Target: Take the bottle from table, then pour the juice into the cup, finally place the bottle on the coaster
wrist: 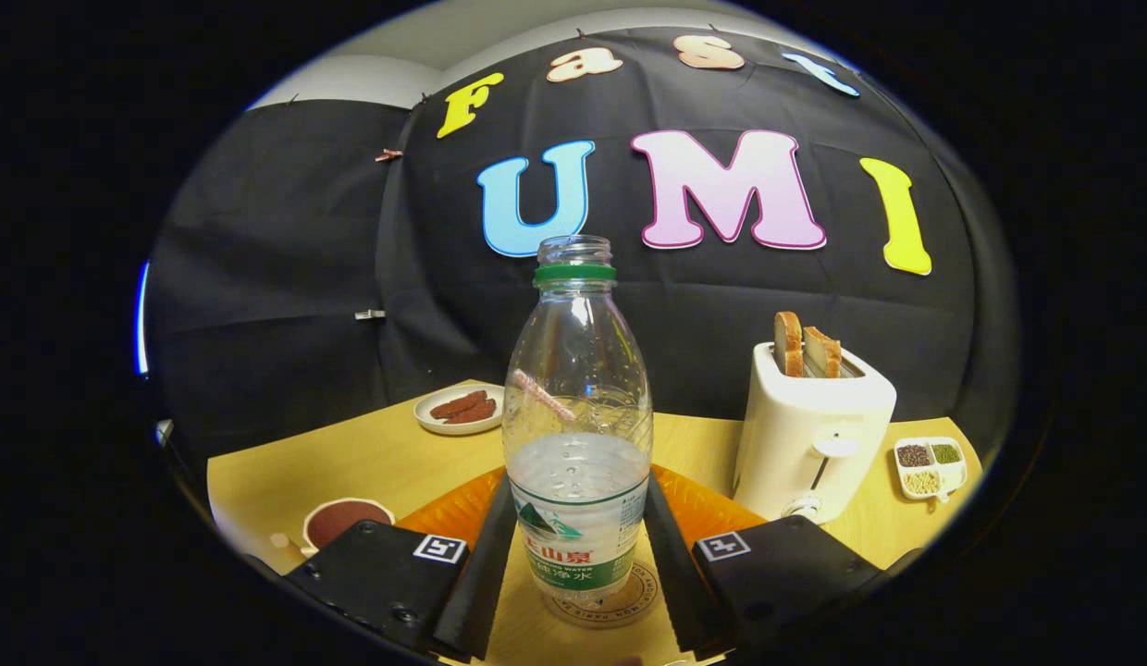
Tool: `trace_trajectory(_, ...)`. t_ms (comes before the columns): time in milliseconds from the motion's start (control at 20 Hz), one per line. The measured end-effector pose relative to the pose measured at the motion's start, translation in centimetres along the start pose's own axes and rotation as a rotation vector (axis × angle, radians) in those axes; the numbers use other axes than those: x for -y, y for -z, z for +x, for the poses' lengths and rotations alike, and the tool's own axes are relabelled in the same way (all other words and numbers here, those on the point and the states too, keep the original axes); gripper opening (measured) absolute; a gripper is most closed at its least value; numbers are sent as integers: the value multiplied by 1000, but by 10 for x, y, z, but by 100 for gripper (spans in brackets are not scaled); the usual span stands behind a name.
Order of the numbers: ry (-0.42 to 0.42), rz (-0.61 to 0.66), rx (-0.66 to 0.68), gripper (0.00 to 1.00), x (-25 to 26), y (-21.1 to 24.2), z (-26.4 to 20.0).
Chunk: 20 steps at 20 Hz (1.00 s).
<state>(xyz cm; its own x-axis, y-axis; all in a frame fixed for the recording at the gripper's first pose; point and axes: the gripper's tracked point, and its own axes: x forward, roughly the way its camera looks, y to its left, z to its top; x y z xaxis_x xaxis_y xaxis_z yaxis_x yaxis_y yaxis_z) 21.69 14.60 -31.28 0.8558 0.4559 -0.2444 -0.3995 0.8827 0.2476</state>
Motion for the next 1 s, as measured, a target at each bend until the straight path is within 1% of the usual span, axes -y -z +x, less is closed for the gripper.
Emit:
trace_trajectory(100, 6, 12, 1, 75, 3, 4, 0)
trace_trajectory(250, 31, -2, -19, 76, 11, 15, 2)
trace_trajectory(450, 42, 59, -66, 79, 16, 33, -4)
trace_trajectory(600, 54, 48, -86, 81, 20, 39, -5)
trace_trajectory(700, 63, 49, -110, 86, 21, 46, -7)
trace_trajectory(750, 68, 52, -118, 92, 20, 46, -10)
trace_trajectory(850, 74, 62, -127, 98, 20, 47, -11)
trace_trajectory(1000, 79, 77, -137, 99, 19, 48, -14)
